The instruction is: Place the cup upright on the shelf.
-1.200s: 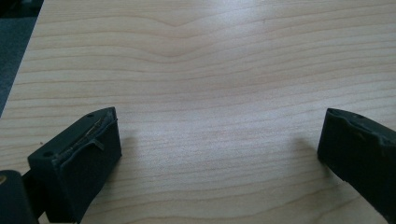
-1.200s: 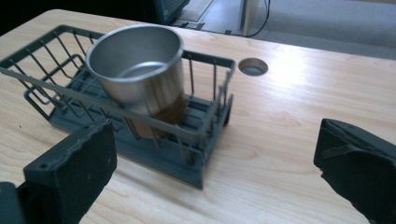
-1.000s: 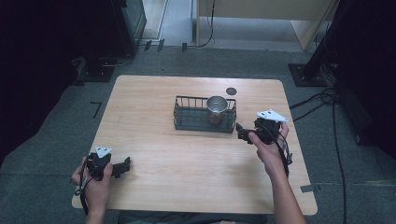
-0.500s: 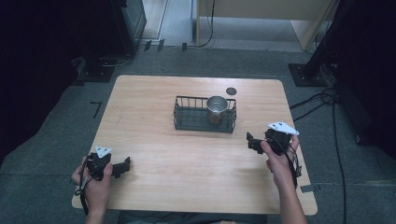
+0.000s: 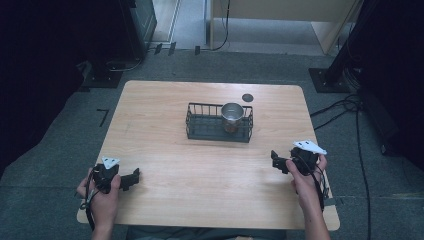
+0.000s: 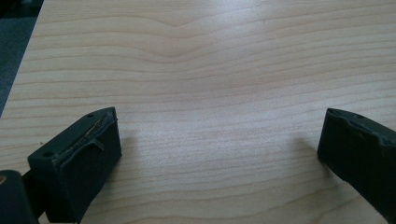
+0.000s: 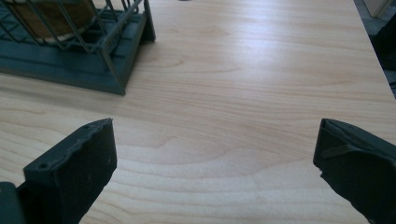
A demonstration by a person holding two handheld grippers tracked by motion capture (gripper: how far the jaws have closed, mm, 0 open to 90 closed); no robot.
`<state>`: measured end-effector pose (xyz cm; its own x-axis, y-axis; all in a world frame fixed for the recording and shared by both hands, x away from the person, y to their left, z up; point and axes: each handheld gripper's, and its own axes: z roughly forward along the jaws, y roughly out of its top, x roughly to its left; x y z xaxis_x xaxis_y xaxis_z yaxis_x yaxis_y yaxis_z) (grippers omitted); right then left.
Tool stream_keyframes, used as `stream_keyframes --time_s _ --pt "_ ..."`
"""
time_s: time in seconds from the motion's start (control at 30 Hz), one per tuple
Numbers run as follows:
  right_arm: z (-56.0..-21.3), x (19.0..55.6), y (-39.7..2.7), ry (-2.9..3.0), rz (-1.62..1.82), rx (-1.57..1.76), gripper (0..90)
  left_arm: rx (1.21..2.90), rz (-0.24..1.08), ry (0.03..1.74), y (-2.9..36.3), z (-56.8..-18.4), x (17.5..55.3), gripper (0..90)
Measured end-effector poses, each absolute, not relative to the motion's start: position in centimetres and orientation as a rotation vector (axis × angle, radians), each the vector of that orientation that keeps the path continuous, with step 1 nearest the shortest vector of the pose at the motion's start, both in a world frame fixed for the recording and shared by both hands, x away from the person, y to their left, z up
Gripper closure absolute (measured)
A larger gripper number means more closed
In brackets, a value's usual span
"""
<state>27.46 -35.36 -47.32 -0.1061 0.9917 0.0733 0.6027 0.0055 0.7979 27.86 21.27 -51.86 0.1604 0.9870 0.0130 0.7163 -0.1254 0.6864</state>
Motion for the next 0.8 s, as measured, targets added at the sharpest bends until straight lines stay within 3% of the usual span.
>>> stream_keyframes --time_s 0.8 --pt "-50.6 24.6 -38.1 1.750 0.860 1.731 0.0 1.906 0.655 1.611 21.3 -51.9 27.9 0.0"
